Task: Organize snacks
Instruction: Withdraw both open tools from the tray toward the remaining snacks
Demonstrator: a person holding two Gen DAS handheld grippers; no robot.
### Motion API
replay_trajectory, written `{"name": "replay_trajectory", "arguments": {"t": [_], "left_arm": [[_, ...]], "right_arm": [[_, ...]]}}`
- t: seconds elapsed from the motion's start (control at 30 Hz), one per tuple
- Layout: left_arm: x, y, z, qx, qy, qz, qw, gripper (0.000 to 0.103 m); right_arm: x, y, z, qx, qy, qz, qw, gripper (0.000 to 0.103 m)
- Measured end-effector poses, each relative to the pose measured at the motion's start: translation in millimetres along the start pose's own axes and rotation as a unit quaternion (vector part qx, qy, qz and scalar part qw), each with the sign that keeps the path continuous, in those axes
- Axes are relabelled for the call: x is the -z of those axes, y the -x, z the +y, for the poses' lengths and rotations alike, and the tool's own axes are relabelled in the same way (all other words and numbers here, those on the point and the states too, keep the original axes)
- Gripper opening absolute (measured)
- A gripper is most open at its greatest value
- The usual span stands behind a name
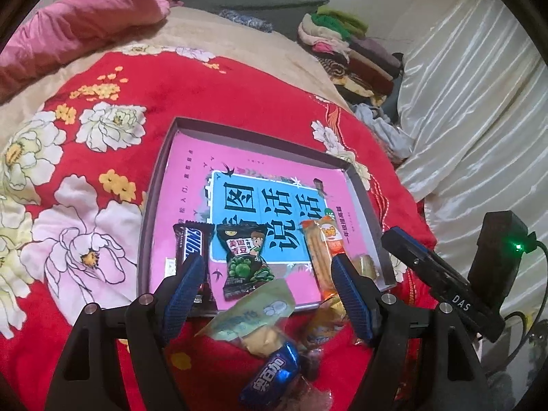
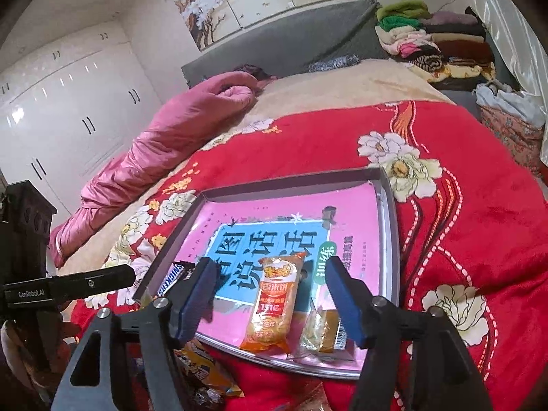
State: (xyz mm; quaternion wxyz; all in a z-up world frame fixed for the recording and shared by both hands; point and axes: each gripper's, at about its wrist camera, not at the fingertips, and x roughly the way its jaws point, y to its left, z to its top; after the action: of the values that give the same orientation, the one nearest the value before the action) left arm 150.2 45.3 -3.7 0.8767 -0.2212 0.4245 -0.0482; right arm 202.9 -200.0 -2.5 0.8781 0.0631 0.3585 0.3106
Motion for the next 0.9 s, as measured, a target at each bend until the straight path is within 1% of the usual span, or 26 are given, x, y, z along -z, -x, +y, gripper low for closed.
{"name": "replay_trajectory", "arguments": {"t": [0.13,0.27,0.33,0.9], "left_arm": [[4.6,4.9,-3.2,0.002,-0.011,-0.001,0.9999,0.078],[8.7,8.8,-5.3,-0.004,-0.023,-0.004,0.9997,0.078],[10.2,10.6,-4.9,-0.003,-0.025,-0.003,0.9997,0.08],[23.6,23.1,-5.5,-0.004,-0.038,0.002,0.9993,0.081]], "right_arm": [[-2.0,4.8,1.8,-0.001,0.004,-0.012,1.0,0.068],[-3.7,9.2,1.0,-0.003,0.003,-0.019,1.0,0.071],[-4.0,11.0,0.4,-0.004,0.002,-0.022,1.0,0.072],[-1.8,29.0,5.0,-0.012,0.018,-0.041,0.999,0.074]]}}
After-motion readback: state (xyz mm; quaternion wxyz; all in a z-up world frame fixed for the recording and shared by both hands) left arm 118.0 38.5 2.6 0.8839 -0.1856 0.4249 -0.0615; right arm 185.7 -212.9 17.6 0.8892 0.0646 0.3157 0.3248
